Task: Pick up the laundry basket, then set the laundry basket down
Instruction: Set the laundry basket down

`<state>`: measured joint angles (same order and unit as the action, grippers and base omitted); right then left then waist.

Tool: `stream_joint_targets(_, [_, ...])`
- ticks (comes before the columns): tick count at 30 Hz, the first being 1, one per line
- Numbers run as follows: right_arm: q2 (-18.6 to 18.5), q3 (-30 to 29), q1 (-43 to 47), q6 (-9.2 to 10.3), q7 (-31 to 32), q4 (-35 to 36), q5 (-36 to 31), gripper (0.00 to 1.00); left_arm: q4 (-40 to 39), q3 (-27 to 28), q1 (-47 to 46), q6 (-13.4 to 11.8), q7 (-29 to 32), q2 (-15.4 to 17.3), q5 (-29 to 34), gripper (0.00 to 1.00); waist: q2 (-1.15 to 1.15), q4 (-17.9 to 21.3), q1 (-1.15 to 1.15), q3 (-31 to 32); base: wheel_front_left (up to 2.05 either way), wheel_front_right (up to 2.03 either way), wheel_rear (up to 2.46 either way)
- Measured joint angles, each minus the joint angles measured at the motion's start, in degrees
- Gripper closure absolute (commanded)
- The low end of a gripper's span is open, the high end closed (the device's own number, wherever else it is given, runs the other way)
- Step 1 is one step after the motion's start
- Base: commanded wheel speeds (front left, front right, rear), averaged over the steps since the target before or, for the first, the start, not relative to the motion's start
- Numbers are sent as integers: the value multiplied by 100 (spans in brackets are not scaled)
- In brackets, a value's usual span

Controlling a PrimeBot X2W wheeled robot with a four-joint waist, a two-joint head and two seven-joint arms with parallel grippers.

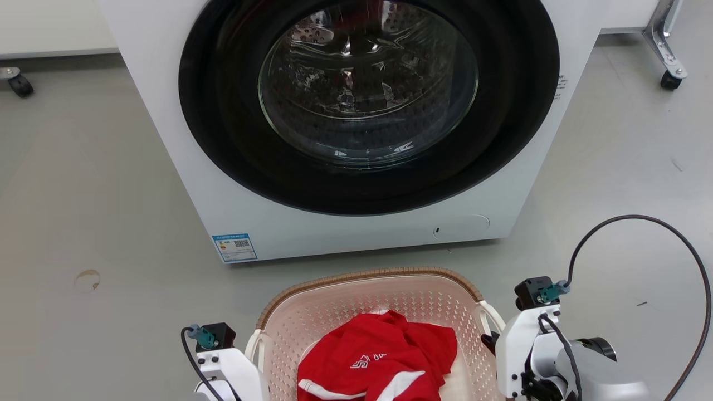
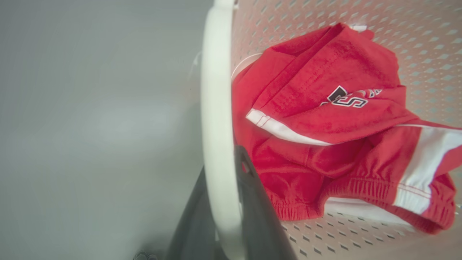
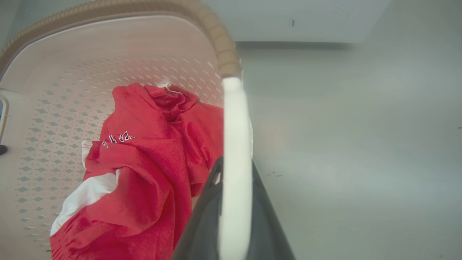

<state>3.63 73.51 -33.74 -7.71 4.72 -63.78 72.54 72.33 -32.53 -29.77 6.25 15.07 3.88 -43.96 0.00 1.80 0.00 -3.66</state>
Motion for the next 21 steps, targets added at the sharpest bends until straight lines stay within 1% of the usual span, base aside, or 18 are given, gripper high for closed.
stream_joint_targets(12, [-14, 7, -450, -1, -363, -67, -2, 100, -12, -63, -481, -19, -223, 7, 1, 100, 0, -24, 0, -663, 0, 0, 0])
stream_joint_targets(21, [-23, 7, -896, -3, -650, -253, -2, 100, -14, -142, -940, -45, -422, -51, 22, 100, 0, -128, 0, -1425, 0, 0, 0])
